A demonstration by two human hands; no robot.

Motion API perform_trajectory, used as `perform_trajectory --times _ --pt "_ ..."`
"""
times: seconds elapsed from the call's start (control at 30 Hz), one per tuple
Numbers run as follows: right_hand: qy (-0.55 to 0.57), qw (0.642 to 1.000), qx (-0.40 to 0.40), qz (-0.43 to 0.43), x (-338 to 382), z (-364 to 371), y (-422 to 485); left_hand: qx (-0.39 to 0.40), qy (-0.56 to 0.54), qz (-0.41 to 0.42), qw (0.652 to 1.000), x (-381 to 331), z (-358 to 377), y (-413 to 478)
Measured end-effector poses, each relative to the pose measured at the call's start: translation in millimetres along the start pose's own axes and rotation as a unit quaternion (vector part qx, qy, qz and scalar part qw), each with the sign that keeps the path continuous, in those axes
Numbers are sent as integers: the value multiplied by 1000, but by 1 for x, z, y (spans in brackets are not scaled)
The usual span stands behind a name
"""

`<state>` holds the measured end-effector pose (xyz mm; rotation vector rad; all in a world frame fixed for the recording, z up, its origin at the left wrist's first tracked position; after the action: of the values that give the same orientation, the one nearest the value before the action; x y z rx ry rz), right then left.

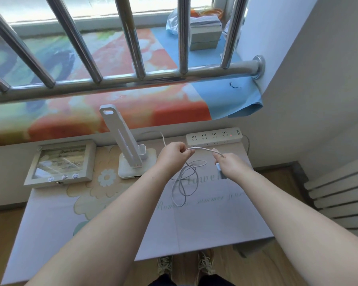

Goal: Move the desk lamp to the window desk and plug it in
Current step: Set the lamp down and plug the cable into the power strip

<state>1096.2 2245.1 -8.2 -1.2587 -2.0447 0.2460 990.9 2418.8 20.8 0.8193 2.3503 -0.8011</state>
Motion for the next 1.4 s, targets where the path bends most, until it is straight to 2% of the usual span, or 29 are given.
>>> perform_trajectory --times 0.07,0.13,0.3,0.53,0.6,0.77,0.9,1.13,1.4 --pt "-21 999 -30 8 -5 -14 0 19 1 -6 1000 -2 7 0" --pt "8 999 -44 11 -10 -22 1 35 -11 2 999 -8 15 0" --pt "245 969 -28 11 -23 -20 8 82 -38 12 996 -25 36 2" --pt "238 971 -2 -18 -35 -24 13 137 -36 21 990 -43 53 12" --pt "227 974 -15 -17 -38 -27 18 154 -19 23 988 -46 58 17" --pt "268 961 -68 -32 -46 -37 32 77 86 28 993 -45 54 47" --pt "293 950 -101 -40 -48 -39 45 45 146 34 988 -46 55 69" --pt "318 937 -136 -61 -47 -36 68 57 260 57 962 -42 71 105" --pt "311 940 -132 -51 -52 -26 78 60 327 68 941 -32 85 127"
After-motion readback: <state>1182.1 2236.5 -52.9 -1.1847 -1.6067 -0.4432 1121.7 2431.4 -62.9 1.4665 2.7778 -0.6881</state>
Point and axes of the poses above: each hand's wrist, its own y-axis towards the middle knuckle, its own z-axis out of the palm, x = y × z, the point moved 9 cm from there along y, towards the middle knuckle, and after that the axes turned 7 degrees about -z, right-handed, at the moved point
